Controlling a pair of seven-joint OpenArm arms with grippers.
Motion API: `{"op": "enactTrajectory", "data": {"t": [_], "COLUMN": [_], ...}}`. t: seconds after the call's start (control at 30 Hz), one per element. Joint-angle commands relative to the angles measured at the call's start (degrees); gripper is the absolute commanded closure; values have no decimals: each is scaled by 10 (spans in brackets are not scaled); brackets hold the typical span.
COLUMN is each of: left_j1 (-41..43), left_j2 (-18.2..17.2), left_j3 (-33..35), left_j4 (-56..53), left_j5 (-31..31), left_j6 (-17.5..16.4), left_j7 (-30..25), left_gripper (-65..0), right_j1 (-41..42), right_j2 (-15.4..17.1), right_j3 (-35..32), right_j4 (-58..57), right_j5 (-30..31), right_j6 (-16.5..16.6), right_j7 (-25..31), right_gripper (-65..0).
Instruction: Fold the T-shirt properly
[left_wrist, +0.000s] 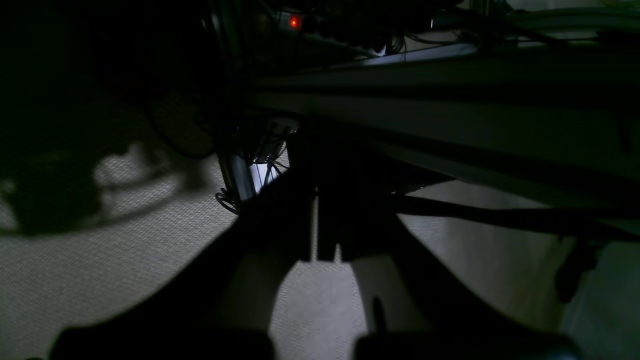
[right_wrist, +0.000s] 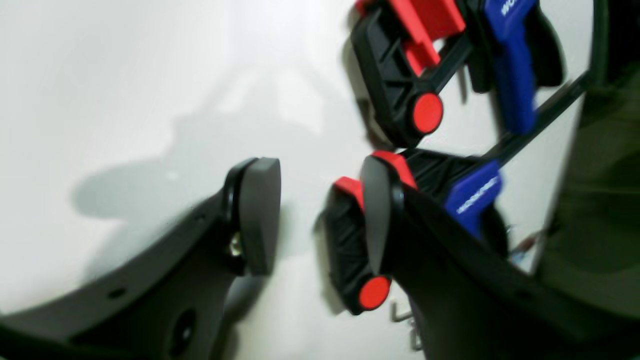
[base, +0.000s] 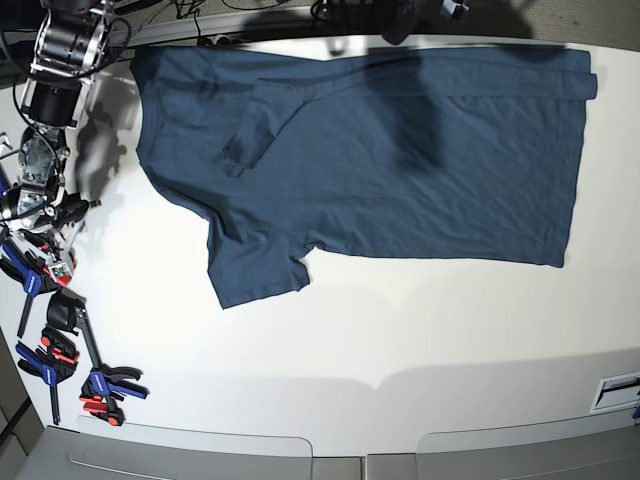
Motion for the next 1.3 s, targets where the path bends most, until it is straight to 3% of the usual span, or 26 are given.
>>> {"op": "enactTrajectory", "data": {"t": [0.0,0.13,0.27,0.33,0.4,0.57,0.67,0.97,1.1,1.27], "left_j1": [6,6,6,6,6,6,6,7,7,16], "left_j2": [-3,-3,-3,-3,-3,-3,-3,-3,-3,6], "left_j3": [0,0,0,0,0,0,0,0,0,0], "left_j4": [3,3,3,3,3,3,3,3,3,3], "left_j5": [-3,-3,-3,-3,-3,-3,-3,-3,-3,-3], "left_j6": [-7,-7,-7,-7,-7,-7,-7,-7,-7,-7], "left_j7": [-10,-10,-10,-12,-12,-14,-14,-14,-16,-61], "left_gripper": [0,0,0,0,0,0,0,0,0,0], "right_j1": [16,16,16,16,16,16,16,16,16,16], "right_j2": [15,15,14,14,14,14,6,-47,-59,-60], "right_j3": [3,3,3,3,3,3,4,3,3,4], "right_j4": [10,10,10,10,10,10,10,10,10,10], "right_j5": [-18,-56,-54,-21,69,329,402,536,546,546], "right_j6": [6,35,35,29,-25,-197,-256,-257,-244,-220], "right_j7": [13,23,42,55,59,13,-5,-5,-1,0], "right_gripper": [-251,-251,-251,-251,-251,-251,-251,-251,-251,-251]}}
